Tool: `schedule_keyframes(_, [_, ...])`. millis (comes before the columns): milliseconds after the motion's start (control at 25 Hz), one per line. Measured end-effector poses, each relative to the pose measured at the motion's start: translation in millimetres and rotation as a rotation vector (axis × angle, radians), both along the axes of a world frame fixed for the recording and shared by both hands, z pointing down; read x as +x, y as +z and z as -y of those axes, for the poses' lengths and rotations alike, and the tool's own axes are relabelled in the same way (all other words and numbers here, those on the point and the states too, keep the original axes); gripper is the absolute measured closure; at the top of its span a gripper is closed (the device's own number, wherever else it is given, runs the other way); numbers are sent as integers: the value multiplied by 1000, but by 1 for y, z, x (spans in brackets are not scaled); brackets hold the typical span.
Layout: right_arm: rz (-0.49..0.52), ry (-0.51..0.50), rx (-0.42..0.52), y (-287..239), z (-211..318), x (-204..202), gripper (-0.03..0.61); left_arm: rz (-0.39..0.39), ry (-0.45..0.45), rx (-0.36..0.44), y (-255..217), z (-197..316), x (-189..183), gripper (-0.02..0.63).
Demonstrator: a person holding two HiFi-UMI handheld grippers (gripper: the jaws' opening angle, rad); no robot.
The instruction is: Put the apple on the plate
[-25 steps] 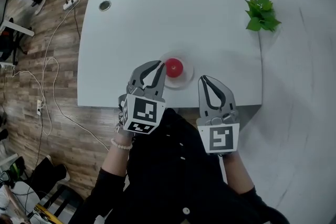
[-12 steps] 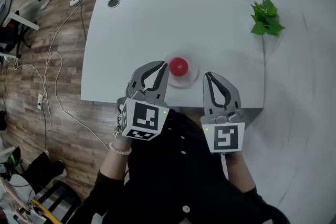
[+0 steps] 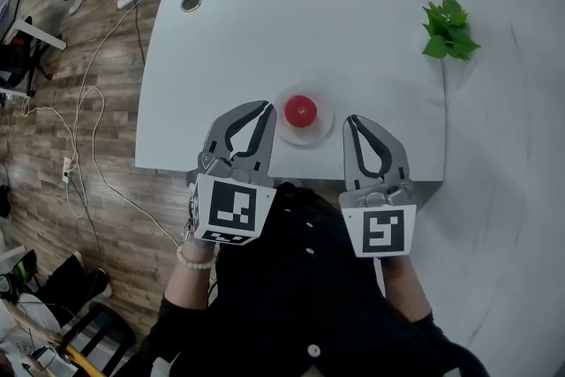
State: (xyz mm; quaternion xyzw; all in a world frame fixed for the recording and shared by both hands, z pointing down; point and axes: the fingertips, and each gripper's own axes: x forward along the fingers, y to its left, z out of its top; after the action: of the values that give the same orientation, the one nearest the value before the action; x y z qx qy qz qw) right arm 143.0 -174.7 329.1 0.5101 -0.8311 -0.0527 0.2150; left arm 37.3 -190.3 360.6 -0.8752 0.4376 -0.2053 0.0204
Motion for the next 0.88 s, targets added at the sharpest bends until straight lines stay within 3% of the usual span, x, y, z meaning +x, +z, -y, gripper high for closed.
schedule_keyframes(880, [-14,-13,1,0,-1,-2,536,-1,37,30,-13,3,6,588])
